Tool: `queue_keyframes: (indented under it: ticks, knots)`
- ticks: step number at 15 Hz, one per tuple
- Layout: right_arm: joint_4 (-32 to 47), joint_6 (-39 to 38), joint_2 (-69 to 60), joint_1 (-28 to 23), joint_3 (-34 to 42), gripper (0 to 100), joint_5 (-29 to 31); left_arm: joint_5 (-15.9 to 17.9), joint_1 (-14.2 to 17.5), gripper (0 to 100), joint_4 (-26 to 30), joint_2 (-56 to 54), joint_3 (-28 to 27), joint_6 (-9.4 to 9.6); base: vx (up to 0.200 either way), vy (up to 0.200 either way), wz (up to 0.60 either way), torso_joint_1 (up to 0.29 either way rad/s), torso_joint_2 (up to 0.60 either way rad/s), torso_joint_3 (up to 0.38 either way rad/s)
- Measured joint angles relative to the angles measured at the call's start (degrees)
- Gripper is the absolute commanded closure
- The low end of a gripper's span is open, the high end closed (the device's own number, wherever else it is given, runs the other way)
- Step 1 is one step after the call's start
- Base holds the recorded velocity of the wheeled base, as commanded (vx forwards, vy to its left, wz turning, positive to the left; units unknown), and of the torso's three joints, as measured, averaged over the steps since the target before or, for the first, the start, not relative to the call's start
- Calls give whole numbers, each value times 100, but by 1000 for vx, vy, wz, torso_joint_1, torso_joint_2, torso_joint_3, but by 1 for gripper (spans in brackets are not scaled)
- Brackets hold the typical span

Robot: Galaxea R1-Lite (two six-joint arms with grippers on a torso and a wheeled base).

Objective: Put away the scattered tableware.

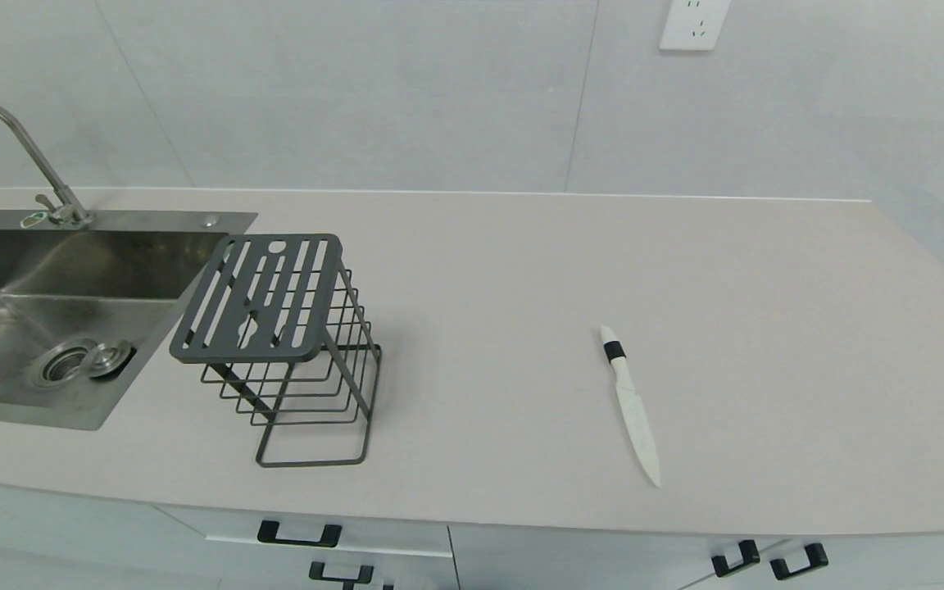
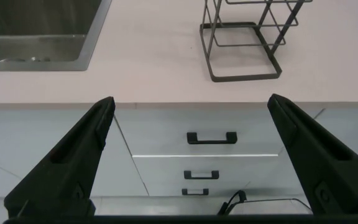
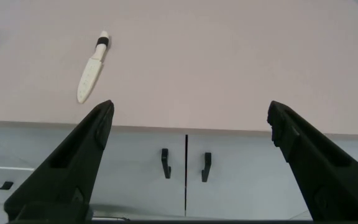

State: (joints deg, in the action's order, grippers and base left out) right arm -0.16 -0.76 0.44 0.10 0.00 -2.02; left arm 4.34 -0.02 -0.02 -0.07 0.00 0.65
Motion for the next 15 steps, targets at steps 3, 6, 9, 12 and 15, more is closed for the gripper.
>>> queue_keyframes:
  ticks: [3,6,9,12,15]
  knots:
    - [5,-2,0,-5,0,0,0,12,2,0,2,0,0,9,0,0,0,172,-316,-159]
    - [2,0,0,-5,0,0,2,12,2,0,2,0,0,6,0,0,0,196,-399,-193]
    - [0,0,0,-5,0,0,4,15,0,0,2,0,0,0,0,0,0,198,-370,-183]
    - [0,2,0,-5,0,0,2,15,2,0,2,0,0,-2,0,0,0,24,-48,-24]
    - [2,7,0,-10,0,0,6,11,2,0,0,2,0,-2,0,0,0,0,0,0]
